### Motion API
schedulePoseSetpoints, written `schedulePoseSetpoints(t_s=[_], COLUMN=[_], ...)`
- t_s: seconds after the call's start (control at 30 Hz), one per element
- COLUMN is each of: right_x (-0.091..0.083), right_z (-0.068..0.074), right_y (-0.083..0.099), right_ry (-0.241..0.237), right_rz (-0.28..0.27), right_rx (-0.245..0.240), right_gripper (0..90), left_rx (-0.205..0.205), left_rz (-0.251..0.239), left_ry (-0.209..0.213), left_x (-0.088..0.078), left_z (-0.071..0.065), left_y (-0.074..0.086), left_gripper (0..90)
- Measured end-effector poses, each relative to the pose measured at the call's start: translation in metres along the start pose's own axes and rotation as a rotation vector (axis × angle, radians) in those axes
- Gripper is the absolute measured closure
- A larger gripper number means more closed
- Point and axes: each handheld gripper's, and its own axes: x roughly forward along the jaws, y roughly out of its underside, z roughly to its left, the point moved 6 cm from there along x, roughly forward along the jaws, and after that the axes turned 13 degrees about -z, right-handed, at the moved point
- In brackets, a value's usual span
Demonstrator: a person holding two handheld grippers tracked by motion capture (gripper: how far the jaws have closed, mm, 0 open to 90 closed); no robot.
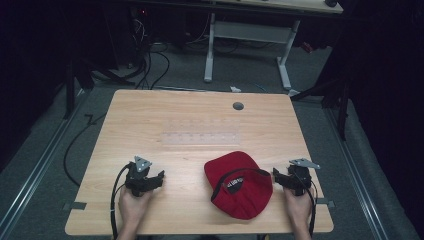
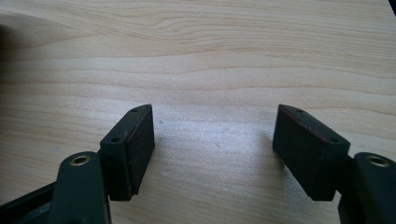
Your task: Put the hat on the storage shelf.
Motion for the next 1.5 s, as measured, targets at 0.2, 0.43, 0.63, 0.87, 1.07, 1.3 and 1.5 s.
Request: schedulePoseSetpoints(t_s=[0.2,0.43,0.63,0.87,1.07,1.3,1.5], right_x=[0.0000,0.0001,0.0010,0.0009,0.0007,0.0003,0.0005], right_z=[0.0000,0.0002,0.0003,0.0002,0.0002,0.0001,-0.0002], right_y=[0.0000,0.0000,-0.0005,-0.0005,-0.0005,-0.0005,-0.0006], right_ry=[0.000,-0.002,0.002,0.001,0.001,0.006,0.005], right_rz=[0.000,0.000,-0.003,-0.003,-0.003,-0.002,-0.005], right_rx=[-0.001,-0.002,0.001,0.006,0.006,0.002,0.008], right_gripper=[29.8,29.8,30.0,30.6,30.7,31.7,31.9], left_rx=[0.002,0.002,0.002,0.002,0.002,0.002,0.002], left_rz=[0.002,0.002,0.002,0.003,0.003,0.004,0.004], left_ry=[0.001,0.001,0.000,0.001,0.000,0.001,0.002], left_x=[-0.0002,-0.0002,-0.0001,-0.0001,0.0000,-0.0001,-0.0001], left_z=[-0.0002,-0.0006,-0.0008,-0.0009,-0.0009,-0.0011,-0.0012], left_y=[0.0003,0.0005,0.0006,0.0006,0.0006,0.0007,0.0008], left_gripper=[29.4,28.8,28.5,28.4,28.4,28.1,27.9])
